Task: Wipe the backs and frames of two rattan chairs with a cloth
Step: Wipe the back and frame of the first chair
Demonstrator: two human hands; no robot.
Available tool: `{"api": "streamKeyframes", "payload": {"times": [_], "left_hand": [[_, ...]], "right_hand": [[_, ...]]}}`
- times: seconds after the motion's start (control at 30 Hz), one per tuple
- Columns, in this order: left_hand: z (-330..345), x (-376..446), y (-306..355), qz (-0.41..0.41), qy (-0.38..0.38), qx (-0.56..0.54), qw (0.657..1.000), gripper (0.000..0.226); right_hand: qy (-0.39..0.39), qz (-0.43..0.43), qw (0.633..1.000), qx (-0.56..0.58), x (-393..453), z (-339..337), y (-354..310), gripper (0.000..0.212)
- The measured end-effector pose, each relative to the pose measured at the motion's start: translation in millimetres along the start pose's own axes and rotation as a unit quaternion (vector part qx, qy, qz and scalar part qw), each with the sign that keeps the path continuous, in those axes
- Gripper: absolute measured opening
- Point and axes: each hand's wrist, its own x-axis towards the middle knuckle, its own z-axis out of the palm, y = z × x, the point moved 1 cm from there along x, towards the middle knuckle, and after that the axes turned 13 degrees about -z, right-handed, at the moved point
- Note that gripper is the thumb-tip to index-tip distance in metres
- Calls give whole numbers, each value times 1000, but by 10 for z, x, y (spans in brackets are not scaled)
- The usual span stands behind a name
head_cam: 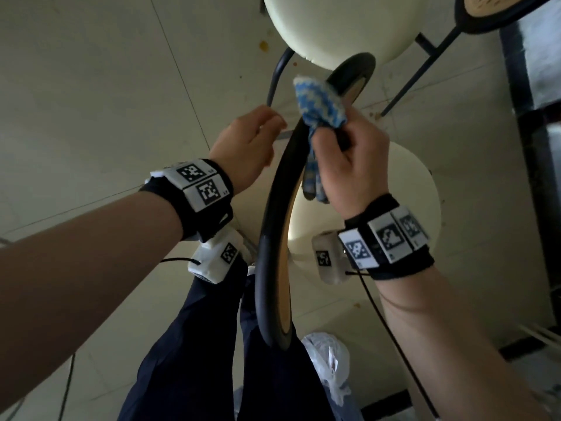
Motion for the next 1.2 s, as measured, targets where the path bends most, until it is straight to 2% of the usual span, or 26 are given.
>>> {"api": "streamKeyframes", "payload": {"times": [0.07,0.23,0.4,0.67,0.8,0.9,1.03,1.1,1.2], "left_hand": [[-70,-23,-127,-13,1,15,1000,16],[-204,-28,-318,-35,17,69,997,16],[-155,-64,-377,-27,14,76,997,14],[-46,-120,-420,-40,1,65,997,16],[-44,-142,-404,-39,-8,65,997,18],[-54,-159,-379,-29,13,64,997,18],[-105,-159,-282,-7,24,94,995,15],[-134,-179,-238,-5,4,90,996,12],[-137,-203,-153,-5,-28,52,998,10]], "right_hand": [[-25,-25,999,14,-183,41,-102,19],[-94,-55,993,40,-587,112,-269,13],[-148,-94,984,-40,-572,80,-265,14],[-76,-40,994,-69,101,-77,-76,11],[-34,-27,998,-41,208,-68,-92,33],[-52,-27,997,-40,4,-14,-147,27],[-119,-81,989,12,-437,48,-253,25],[-162,-101,981,27,-626,59,-225,11],[-165,-115,979,-13,-729,36,-137,26]]}}
